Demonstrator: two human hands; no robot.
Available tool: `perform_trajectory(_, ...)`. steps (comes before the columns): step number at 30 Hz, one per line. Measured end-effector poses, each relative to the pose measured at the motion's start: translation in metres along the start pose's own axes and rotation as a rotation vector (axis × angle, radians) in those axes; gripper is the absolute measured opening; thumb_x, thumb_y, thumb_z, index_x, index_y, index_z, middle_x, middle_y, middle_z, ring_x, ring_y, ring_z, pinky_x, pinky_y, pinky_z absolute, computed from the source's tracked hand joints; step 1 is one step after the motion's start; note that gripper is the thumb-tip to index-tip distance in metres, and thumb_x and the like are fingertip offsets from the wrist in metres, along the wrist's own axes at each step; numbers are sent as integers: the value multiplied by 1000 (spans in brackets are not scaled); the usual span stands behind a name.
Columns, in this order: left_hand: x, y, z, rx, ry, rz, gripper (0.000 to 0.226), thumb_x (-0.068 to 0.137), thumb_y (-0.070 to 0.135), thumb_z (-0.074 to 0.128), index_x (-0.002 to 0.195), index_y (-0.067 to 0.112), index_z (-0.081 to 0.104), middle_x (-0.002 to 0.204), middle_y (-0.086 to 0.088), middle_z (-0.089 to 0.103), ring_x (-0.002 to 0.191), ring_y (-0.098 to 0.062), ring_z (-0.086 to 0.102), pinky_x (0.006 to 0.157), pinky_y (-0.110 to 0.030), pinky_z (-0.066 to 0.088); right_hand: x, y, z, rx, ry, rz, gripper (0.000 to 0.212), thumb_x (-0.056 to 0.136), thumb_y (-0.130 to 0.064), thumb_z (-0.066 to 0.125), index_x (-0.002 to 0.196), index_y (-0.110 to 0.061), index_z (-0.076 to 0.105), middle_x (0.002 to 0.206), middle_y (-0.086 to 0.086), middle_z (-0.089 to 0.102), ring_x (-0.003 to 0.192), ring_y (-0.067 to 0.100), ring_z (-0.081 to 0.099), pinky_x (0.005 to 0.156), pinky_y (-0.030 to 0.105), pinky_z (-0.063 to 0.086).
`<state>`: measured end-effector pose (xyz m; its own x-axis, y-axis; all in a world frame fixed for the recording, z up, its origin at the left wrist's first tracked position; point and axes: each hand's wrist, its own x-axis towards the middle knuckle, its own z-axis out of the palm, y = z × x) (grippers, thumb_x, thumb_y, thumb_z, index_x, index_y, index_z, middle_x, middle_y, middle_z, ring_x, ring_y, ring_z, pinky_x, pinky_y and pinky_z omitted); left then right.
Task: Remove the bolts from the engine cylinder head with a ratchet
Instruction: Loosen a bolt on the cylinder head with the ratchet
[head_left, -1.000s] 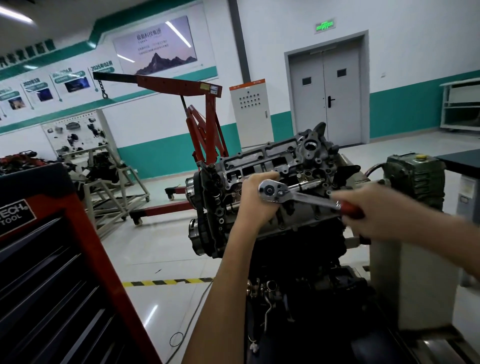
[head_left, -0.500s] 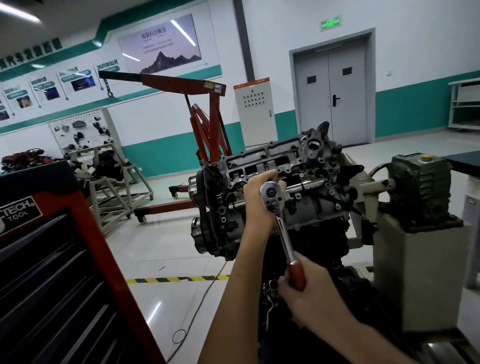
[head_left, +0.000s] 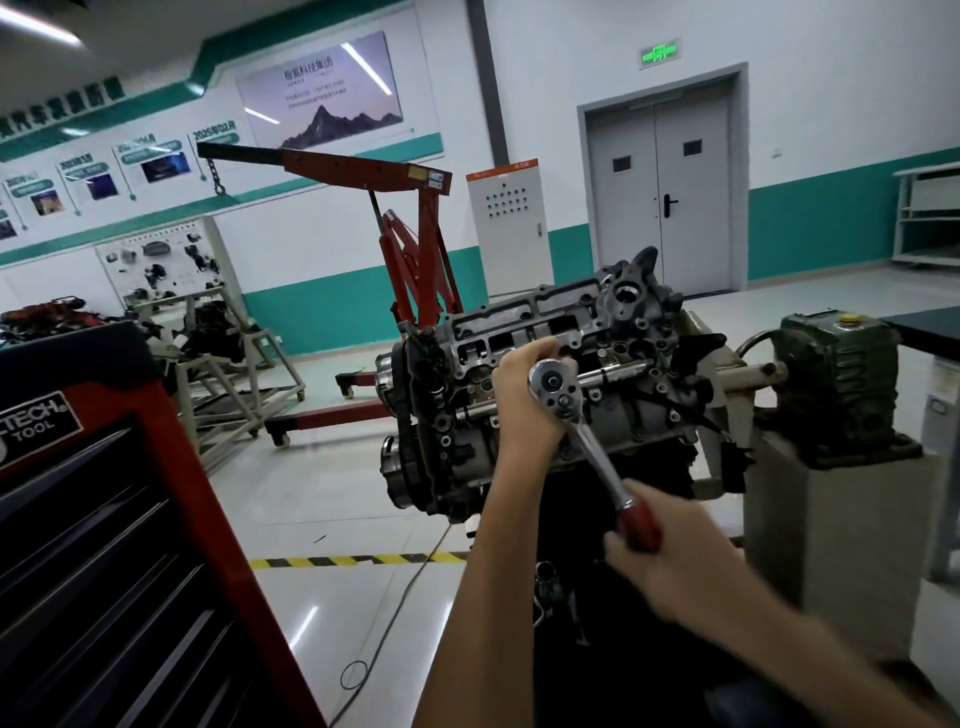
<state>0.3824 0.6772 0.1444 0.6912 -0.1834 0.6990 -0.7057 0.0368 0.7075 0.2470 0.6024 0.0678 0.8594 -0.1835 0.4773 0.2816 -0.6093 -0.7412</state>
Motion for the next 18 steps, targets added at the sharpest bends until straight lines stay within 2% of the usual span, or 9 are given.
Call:
perform_trajectory(3, 0, 3, 6, -50, 35, -50, 43, 80, -14, 54, 58, 17, 34, 54, 6, 25, 57, -15, 27, 61, -32, 26, -11, -11, 48, 289, -9, 85, 31, 79, -6, 63, 62, -26, 45, 44, -6, 48, 34, 5, 42, 40, 17, 36)
perform_trajectory(5, -1, 2, 1, -41, 14, -31, 39, 82, -13, 56, 60, 13, 39, 56, 3, 29, 59, -14, 32, 62, -30, 30, -8, -12, 43, 249, -25, 83, 32, 77, -2, 61, 61, -25, 45, 43, -6, 46, 35, 4, 40, 40, 19, 35)
perform_trajectory(8, 0, 1, -14, 24, -101, 45, 33, 80, -13, 58, 57, 6, 43, 57, -3, 33, 59, -13, 34, 61, -31, 32, 12, -3, -22, -99, -144, -63, 26, 74, 4, 59, 64, -18, 50, 45, -7, 48, 37, 4, 42, 39, 18, 33)
perform_trajectory(10, 4, 4, -23, 123, -262, 132, 36, 77, -11, 59, 52, 7, 42, 52, 2, 36, 52, -13, 34, 56, -28, 29, 41, -4, -75, -411, -251, -167, 21, 77, 2, 60, 73, -19, 56, 50, -6, 53, 40, 4, 49, 41, 18, 42)
perform_trajectory(12, 10, 7, -25, 219, -372, 167, 38, 78, -8, 63, 52, 16, 48, 51, 3, 49, 48, -7, 45, 51, -27, 33, 68, -10, -112, -737, -220, -268, 10, 80, -9, 60, 82, -19, 59, 52, -5, 54, 42, 3, 51, 44, 18, 45)
perform_trajectory(13, 11, 8, -23, 247, -378, 173, 35, 78, -5, 65, 53, 16, 50, 53, 1, 52, 49, -8, 49, 51, -26, 35, 76, -11, -122, -848, -164, -317, 7, 80, -14, 61, 85, -19, 60, 51, -6, 53, 43, 1, 50, 43, 15, 40)
perform_trajectory(14, 10, 6, -21, 243, -353, 179, 33, 77, 0, 64, 53, 16, 48, 52, 1, 49, 48, -6, 46, 51, -26, 34, 78, -10, -125, -881, -127, -327, 8, 79, -16, 62, 87, -18, 59, 51, -8, 51, 45, -2, 49, 44, 11, 36)
perform_trajectory(16, 3, 1, -15, 146, -227, 172, 26, 73, 6, 56, 52, 9, 40, 52, 0, 36, 53, -12, 34, 54, -29, 31, 63, 0, -107, -788, -88, -254, 13, 79, -15, 64, 91, -17, 59, 53, -12, 50, 45, -4, 49, 43, 10, 39)
perform_trajectory(18, -5, -5, -6, 49, -79, 141, 27, 75, 5, 54, 55, 5, 36, 56, -2, 30, 60, -14, 29, 55, -36, 34, 31, 11, -59, -514, 23, -159, 16, 76, -9, 66, 90, -13, 60, 50, -13, 45, 40, -1, 48, 44, 6, 38)
